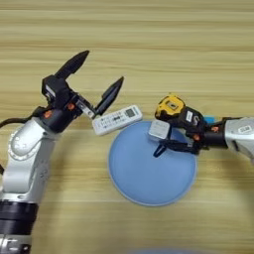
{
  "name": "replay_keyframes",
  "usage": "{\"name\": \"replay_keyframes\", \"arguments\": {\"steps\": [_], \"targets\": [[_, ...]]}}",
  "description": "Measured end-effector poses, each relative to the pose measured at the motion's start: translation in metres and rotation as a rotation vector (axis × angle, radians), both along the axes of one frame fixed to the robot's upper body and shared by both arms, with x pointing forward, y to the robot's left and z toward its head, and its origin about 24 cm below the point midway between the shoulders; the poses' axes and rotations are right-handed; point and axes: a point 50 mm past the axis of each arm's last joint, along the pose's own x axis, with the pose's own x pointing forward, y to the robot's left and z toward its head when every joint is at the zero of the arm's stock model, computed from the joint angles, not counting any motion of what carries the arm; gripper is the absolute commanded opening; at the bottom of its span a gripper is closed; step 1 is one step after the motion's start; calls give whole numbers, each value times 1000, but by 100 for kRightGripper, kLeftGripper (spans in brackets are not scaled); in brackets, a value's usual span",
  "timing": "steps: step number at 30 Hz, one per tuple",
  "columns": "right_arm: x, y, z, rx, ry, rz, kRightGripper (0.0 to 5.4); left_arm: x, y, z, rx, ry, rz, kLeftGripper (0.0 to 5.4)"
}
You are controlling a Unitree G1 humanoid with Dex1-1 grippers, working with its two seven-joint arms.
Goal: Move the objects on the table
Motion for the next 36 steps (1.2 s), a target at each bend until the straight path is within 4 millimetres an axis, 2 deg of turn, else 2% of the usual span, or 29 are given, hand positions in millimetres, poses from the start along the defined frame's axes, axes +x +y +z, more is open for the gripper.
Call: {"name": "replay_keyframes", "arguments": {"steps": [3,13,17,26,36], "targets": [[-1,-6,1,-23,6,25,246,-9,0,-10,120,85,-126,540],[-4,-11,14,-47,5,111,246,-18,-11,-22,242,153,-308,540],[-5,-9,24,-52,-6,164,246,-19,-19,-20,277,147,-370,540],[-7,0,39,-80,-26,236,246,-20,-31,-21,314,148,-438,540],[-10,6,41,-83,-23,266,246,-15,-38,-29,352,172,-464,540]]}}
